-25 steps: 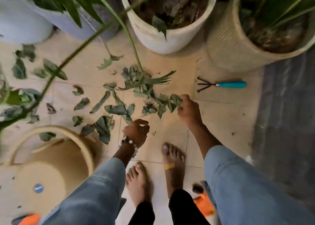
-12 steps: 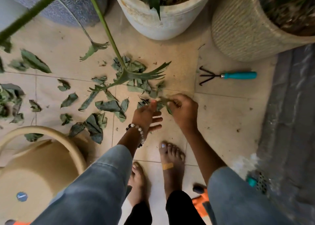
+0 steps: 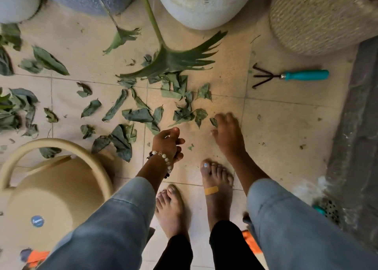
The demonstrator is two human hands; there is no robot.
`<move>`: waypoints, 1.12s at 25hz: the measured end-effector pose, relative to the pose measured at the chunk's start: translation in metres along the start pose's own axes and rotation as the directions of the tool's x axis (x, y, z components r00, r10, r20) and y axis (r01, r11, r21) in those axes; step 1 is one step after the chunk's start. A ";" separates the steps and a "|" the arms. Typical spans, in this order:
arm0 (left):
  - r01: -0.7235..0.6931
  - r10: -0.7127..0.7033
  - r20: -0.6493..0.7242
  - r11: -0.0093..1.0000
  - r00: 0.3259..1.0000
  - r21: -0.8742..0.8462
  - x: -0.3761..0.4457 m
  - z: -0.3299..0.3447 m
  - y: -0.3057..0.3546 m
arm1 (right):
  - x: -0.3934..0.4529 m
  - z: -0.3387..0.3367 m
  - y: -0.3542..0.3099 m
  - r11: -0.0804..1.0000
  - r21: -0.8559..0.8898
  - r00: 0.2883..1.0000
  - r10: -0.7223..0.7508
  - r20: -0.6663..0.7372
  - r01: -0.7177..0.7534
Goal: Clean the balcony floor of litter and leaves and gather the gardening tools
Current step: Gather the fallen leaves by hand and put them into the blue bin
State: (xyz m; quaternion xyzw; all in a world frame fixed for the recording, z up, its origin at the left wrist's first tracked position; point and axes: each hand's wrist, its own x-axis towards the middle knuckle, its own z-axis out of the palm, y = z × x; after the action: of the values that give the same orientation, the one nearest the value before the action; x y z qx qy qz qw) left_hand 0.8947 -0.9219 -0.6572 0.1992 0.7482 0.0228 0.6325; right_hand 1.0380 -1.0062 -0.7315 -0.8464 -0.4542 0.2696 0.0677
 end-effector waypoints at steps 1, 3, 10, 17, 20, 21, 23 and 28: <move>-0.027 0.028 -0.011 0.999 1.000 0.038 0.001 -0.005 -0.001 | 0.003 0.002 -0.004 1.000 -0.012 0.999 -0.016 -0.037 0.016; -0.079 0.082 -0.025 0.991 0.996 0.108 0.000 -0.013 0.000 | 0.007 -0.002 -0.013 0.997 0.038 0.992 0.069 -0.108 -0.065; -0.004 0.006 -0.079 1.000 0.997 0.020 0.003 -0.015 0.008 | 0.005 0.003 -0.046 0.967 -0.025 0.967 -0.253 -0.004 0.253; 0.052 -0.054 -0.012 0.990 0.998 -0.132 0.001 -0.009 0.007 | 0.011 -0.010 -0.051 0.964 0.259 0.998 -0.044 -0.040 0.053; 0.127 -0.092 0.155 0.964 0.984 -0.235 -0.014 0.001 0.011 | -0.012 -0.038 -0.074 0.827 0.559 0.997 0.078 -0.008 -0.060; 0.156 -0.101 0.208 0.950 0.973 -0.269 -0.019 0.004 0.013 | -0.020 -0.046 -0.081 0.826 0.564 1.000 0.000 -0.023 0.013; 0.200 -0.120 0.234 0.914 0.965 -0.352 -0.023 0.009 0.016 | -0.030 -0.060 -0.087 0.828 0.517 0.968 -0.252 -0.004 0.218; 0.092 -0.079 0.051 0.915 0.996 -0.394 -0.013 0.002 0.024 | 0.020 -0.077 -0.065 0.805 0.593 0.970 -0.165 0.178 0.029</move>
State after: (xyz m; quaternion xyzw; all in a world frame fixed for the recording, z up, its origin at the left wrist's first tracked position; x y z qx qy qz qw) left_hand 0.9045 -0.9042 -0.6384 0.0348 0.7254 0.1424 0.6726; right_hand 1.0394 -0.9429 -0.6506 -0.7245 -0.3966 0.4848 0.2879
